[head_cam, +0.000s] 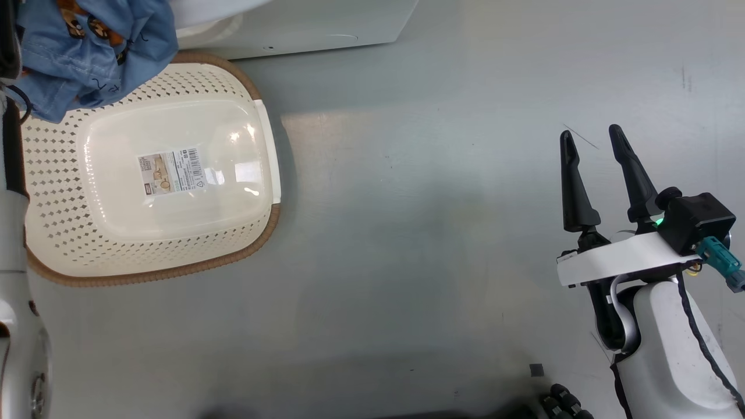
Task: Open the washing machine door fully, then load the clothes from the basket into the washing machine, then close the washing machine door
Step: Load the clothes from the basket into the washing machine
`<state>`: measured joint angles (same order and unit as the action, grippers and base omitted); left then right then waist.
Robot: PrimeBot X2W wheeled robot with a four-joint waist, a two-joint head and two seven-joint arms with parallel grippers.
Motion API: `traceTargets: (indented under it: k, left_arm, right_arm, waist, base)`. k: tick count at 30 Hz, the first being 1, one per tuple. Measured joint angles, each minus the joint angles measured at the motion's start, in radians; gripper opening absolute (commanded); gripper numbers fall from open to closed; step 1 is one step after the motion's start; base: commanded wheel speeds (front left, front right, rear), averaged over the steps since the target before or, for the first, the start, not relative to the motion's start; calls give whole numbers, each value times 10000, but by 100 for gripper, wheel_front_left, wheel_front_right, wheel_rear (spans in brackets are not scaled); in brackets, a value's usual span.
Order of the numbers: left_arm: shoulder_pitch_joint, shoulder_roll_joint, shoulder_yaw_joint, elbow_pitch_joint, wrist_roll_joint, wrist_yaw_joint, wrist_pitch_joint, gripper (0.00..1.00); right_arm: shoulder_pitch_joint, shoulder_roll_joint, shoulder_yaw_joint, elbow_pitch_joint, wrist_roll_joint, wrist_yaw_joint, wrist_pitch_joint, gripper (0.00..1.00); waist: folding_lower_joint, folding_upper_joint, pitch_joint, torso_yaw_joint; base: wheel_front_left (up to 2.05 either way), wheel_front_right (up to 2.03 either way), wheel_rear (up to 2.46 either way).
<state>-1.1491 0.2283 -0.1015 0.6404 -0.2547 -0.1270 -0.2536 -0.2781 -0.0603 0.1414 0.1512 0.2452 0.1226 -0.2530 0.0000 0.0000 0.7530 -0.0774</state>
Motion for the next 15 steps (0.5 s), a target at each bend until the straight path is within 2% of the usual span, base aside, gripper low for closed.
traceTargets:
  k: [15]
  left_arm:
    - [1767,-278,610,-1950,-176,146,-4,100]
  right_arm:
    - [9,-25,-42,-46,-17,0,0,100]
  waist:
    - [0,0,-133,250]
  base:
    - [0,0,0]
